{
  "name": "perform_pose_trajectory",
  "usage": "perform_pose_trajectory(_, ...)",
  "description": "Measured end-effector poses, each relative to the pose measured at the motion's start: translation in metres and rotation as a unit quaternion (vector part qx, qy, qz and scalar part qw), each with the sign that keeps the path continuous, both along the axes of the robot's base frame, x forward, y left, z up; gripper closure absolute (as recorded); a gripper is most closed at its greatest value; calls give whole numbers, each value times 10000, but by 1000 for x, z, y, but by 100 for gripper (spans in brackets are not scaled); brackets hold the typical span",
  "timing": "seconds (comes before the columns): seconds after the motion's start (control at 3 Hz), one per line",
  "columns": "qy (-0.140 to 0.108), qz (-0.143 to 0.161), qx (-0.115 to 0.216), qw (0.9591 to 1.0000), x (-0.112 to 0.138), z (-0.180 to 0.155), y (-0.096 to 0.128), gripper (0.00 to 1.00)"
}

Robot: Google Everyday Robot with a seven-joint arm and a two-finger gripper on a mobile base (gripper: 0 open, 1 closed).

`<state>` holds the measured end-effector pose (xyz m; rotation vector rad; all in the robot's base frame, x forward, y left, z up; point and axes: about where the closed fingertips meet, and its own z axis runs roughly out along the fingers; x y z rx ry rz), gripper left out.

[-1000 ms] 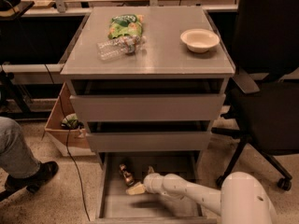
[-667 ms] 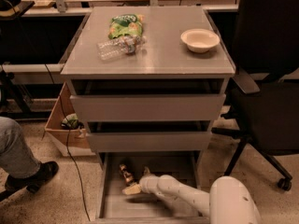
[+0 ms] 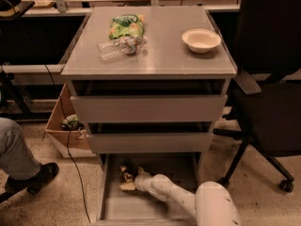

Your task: Pick orange can from bottom drawer and place on counter

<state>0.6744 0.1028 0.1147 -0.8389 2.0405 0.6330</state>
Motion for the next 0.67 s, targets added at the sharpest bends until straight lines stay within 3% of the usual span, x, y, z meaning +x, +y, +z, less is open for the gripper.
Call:
perform_pose_trajectory(0.33, -31, -56, 53, 10000, 8, -1, 8, 41)
perform_pose_trajectory(0.67, -255, -118, 57, 9996, 9, 25, 1, 72)
